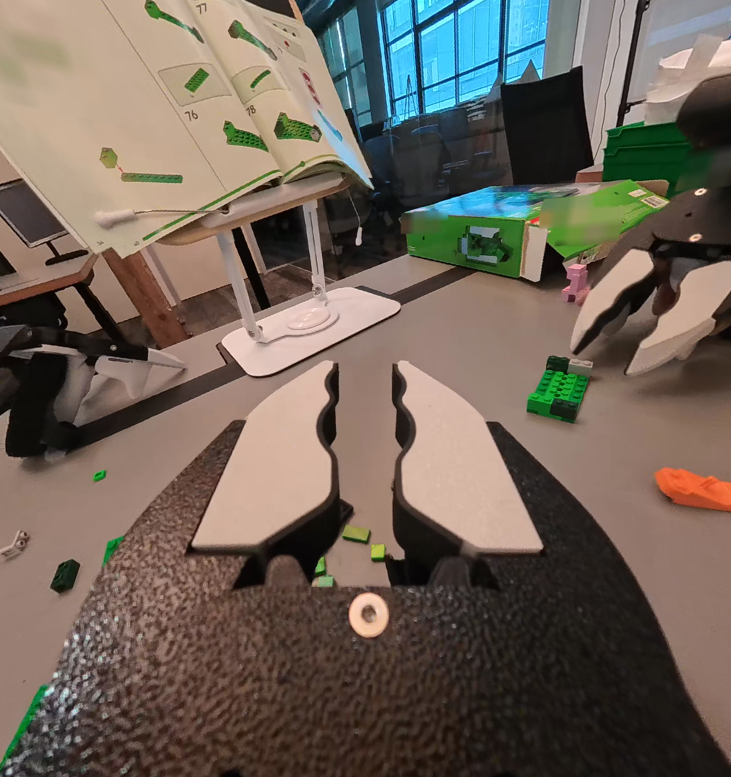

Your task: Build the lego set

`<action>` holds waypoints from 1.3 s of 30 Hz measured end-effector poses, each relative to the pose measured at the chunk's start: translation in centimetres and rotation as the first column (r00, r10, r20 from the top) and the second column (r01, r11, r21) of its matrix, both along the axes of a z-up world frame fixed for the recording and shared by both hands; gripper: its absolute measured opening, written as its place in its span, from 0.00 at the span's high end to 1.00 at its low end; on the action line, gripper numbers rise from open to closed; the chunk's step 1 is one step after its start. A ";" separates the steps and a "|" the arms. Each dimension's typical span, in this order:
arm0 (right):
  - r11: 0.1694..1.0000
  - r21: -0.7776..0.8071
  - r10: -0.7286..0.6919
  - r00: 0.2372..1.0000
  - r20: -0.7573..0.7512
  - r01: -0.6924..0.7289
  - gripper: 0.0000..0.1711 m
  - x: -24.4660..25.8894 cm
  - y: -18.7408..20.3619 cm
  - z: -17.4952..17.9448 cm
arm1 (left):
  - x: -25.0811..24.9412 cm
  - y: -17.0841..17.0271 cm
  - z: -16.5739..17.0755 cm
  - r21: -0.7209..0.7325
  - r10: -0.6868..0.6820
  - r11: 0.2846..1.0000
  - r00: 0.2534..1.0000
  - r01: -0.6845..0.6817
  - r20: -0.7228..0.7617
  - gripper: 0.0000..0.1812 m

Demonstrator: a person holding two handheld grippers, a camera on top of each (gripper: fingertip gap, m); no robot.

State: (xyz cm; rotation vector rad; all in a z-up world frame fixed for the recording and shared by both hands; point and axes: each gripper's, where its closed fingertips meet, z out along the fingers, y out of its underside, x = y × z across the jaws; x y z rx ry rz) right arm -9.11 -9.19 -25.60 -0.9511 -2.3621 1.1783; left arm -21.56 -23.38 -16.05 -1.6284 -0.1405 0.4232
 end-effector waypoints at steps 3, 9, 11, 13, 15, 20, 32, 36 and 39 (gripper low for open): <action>1.000 0.007 0.010 1.000 0.015 -0.011 0.78 0.2 -0.3 -0.2 | -0.2 -0.1 0.0 0.000 0.006 1.000 1.000 -0.006 0.002 0.88; 1.000 -0.013 0.011 0.999 0.047 -0.011 0.78 0.3 -0.5 -0.3 | -0.4 -0.2 0.1 0.002 0.010 1.000 1.000 -0.010 -0.010 0.88; 1.000 -0.019 0.026 0.998 0.062 -0.025 0.78 0.5 -0.7 -0.4 | -0.4 -0.2 0.0 -0.006 0.010 1.000 1.000 -0.010 -0.012 0.88; 0.998 -0.028 0.056 0.996 0.071 -0.054 0.78 0.9 -1.1 -0.4 | -0.3 -0.1 -0.2 -0.018 0.003 1.000 1.000 -0.003 -0.015 0.88; 0.995 -0.052 0.084 0.994 0.070 -0.081 0.78 1.3 -1.3 -0.1 | -0.6 -0.3 -0.2 -0.036 0.008 0.999 0.999 -0.009 -0.036 0.88; 0.988 -0.155 0.007 1.000 -0.010 -0.008 0.78 0.3 -0.4 1.7 | -4.3 -3.8 1.0 -0.056 0.162 0.984 0.978 -0.171 -0.135 0.88; 0.928 -0.263 -0.371 0.721 -0.586 0.264 0.83 -1.7 4.1 8.5 | -11.2 -11.1 0.1 -0.010 0.398 0.918 0.917 -0.398 0.041 0.89; 0.920 -0.285 -0.388 0.712 -0.585 0.268 0.84 -1.7 4.4 8.7 | -10.6 -9.4 -3.5 -0.301 0.265 0.922 0.964 -0.243 0.034 0.97; 0.921 -0.290 -0.385 0.721 -0.576 0.260 0.84 -1.7 4.4 8.6 | -11.6 -8.6 -5.2 -0.447 0.237 0.875 0.970 -0.187 0.056 0.96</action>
